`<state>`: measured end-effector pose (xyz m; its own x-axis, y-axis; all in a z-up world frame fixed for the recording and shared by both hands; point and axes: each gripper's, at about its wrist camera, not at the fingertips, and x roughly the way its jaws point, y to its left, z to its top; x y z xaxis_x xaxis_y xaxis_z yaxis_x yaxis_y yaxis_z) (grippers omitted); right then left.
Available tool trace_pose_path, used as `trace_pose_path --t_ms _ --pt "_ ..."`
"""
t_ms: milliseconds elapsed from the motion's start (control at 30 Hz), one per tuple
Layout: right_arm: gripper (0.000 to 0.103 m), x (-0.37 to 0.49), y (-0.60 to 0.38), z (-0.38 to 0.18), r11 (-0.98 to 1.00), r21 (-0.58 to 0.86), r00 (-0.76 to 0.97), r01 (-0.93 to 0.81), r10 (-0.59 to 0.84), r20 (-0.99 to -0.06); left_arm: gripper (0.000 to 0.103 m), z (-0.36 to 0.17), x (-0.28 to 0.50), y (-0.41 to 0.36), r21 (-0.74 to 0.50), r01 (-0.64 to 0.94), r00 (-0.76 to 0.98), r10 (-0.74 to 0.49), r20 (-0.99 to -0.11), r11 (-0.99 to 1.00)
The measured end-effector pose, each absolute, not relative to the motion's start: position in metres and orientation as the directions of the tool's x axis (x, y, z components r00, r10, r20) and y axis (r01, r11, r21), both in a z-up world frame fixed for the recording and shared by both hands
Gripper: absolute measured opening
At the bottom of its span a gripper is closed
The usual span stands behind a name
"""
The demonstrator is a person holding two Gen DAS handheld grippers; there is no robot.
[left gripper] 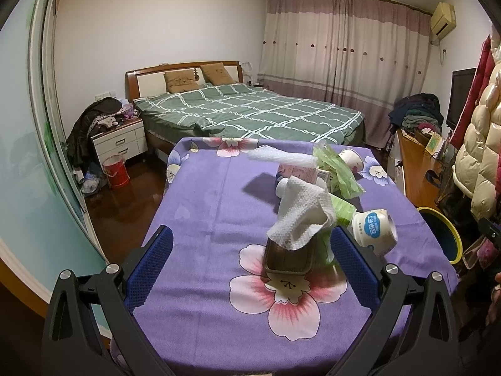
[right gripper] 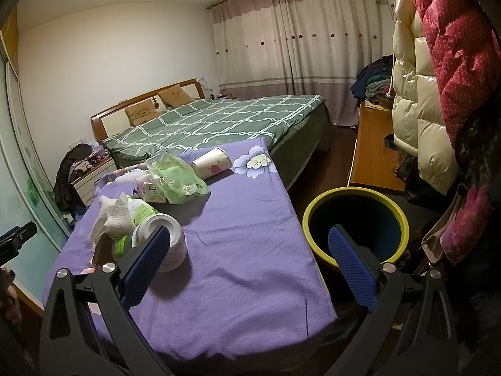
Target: Collect trash
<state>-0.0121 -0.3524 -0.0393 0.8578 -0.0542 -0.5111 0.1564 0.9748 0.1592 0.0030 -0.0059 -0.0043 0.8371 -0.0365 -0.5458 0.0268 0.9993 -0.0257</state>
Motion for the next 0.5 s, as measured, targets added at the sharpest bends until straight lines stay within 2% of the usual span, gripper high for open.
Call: trace_pose_path --t_ms 500 --pt "0.097 -0.0146 -0.3531 -0.0412 0.975 0.156 0.855 0.158 -0.056 -0.516 0.099 -0.0099 0.0076 -0.0076 -0.033 0.042 0.828 -0.054 -0.558 0.999"
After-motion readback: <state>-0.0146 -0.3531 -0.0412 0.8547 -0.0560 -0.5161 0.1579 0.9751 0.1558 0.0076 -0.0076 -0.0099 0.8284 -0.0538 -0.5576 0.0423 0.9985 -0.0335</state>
